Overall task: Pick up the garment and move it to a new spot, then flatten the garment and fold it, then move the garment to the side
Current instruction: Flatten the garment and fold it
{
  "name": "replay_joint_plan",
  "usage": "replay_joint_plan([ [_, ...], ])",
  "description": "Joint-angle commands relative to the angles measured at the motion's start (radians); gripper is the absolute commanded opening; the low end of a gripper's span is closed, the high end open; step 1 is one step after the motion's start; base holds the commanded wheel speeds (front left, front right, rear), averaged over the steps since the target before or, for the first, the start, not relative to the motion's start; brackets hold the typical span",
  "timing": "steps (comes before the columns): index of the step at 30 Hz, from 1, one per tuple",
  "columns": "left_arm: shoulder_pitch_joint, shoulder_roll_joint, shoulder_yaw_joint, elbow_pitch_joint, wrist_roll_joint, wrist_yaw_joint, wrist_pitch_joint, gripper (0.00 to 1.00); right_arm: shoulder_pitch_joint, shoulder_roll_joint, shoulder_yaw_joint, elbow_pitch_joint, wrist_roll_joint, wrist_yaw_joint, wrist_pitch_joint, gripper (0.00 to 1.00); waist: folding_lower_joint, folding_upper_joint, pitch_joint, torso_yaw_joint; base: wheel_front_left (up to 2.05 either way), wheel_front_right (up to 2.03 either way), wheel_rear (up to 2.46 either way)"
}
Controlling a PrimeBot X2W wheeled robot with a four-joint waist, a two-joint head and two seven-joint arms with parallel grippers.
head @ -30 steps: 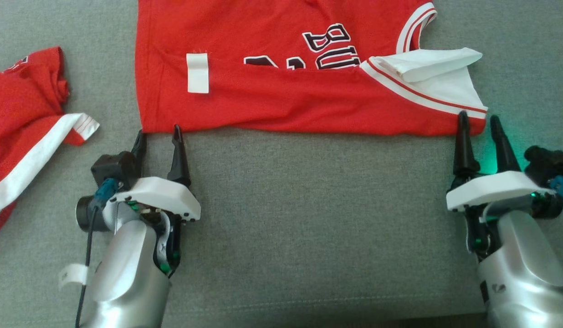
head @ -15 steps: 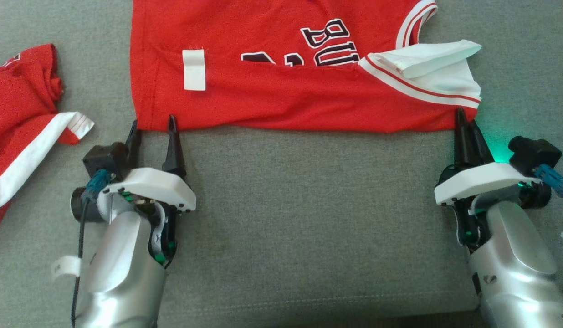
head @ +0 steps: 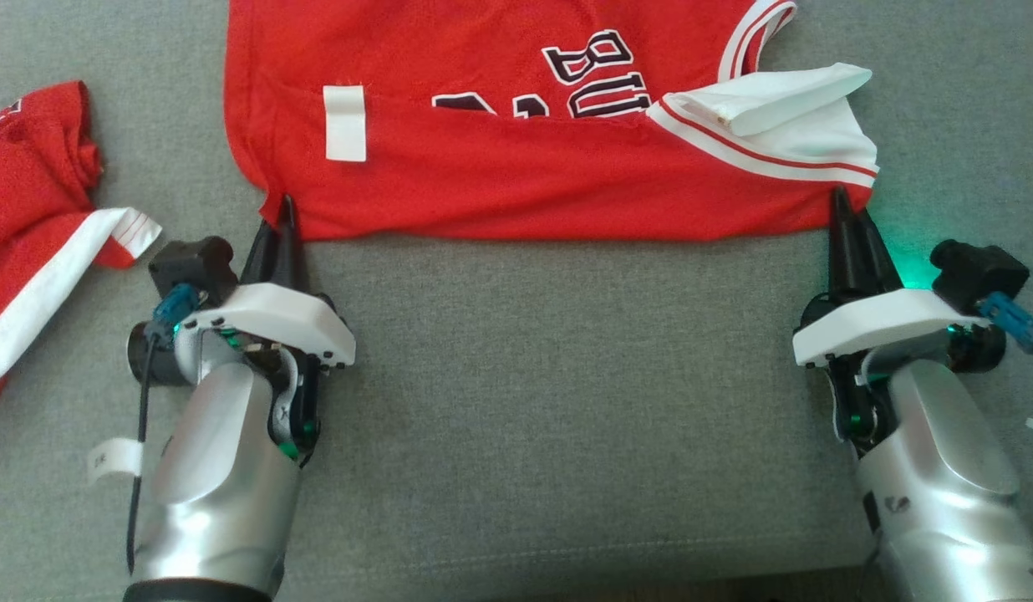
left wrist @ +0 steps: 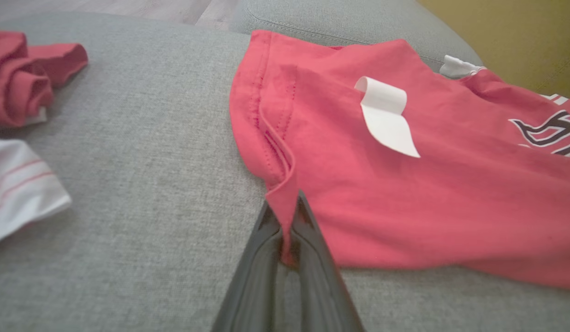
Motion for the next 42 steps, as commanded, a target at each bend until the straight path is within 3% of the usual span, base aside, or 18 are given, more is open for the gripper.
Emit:
replay_joint_plan([
  [1, 0.013, 0.019, 0.014, 0.013, -0.006, -0.004, 0.008, 0.0, -0.018, -0.002, 0.022, -0.027, 0.009, 0.007, -0.009, 0.0, 0.0, 0.0, -0.002, 0.005, 0.0, 0.0, 0.0],
  [14, 0.131, 0.019, 0.092, -0.102, -0.034, 0.016, 0.008, 0.0, 0.017, -0.029, -0.001, -0.019, 0.033, 0.007, -0.009, 0.0, 0.0, 0.0, -0.103, 0.029, 0.0, 0.0, 0.0],
  [28, 0.286, 0.019, 0.059, -0.107, -0.064, 0.036, 0.008, 0.0, 0.195, -0.033, -0.01, -0.107, 0.09, 0.007, 0.081, 0.0, 0.0, 0.0, -0.194, 0.036, 0.0, 0.0, 0.0],
  [29, 0.285, 0.019, 0.057, -0.11, -0.059, 0.037, 0.008, 0.15, 0.201, -0.032, -0.018, -0.113, 0.084, 0.007, 0.084, 0.1, 0.0, 0.0, -0.194, 0.036, 0.0, 0.0, 0.0],
  [30, 0.282, 0.019, 0.056, -0.114, -0.057, 0.037, 0.008, 0.65, 0.202, -0.031, -0.025, -0.12, 0.073, 0.007, 0.083, 1.0, 0.0, 0.0, -0.192, 0.037, 0.0, 0.0, 0.0],
  [31, 0.274, 0.019, 0.054, -0.12, -0.053, 0.036, 0.008, 1.0, 0.199, -0.028, -0.033, -0.13, 0.065, 0.007, 0.079, 1.0, 0.0, 0.0, -0.189, 0.037, 0.0, 0.0, 0.0],
  [36, 0.198, 0.019, 0.054, -0.142, 0.014, 0.028, 0.008, 1.0, 0.151, -0.013, -0.045, -0.176, 0.007, 0.007, 0.078, 1.0, 0.0, 0.0, -0.162, 0.047, 0.0, 0.0, 0.0],
  [42, 0.016, 0.066, 0.043, -0.037, 0.068, -0.026, 0.012, 1.0, 0.061, 0.002, -0.014, -0.212, -0.027, 0.007, 0.107, 1.0, 0.0, 0.0, -0.122, 0.06, 0.0, 0.0, 0.0],
])
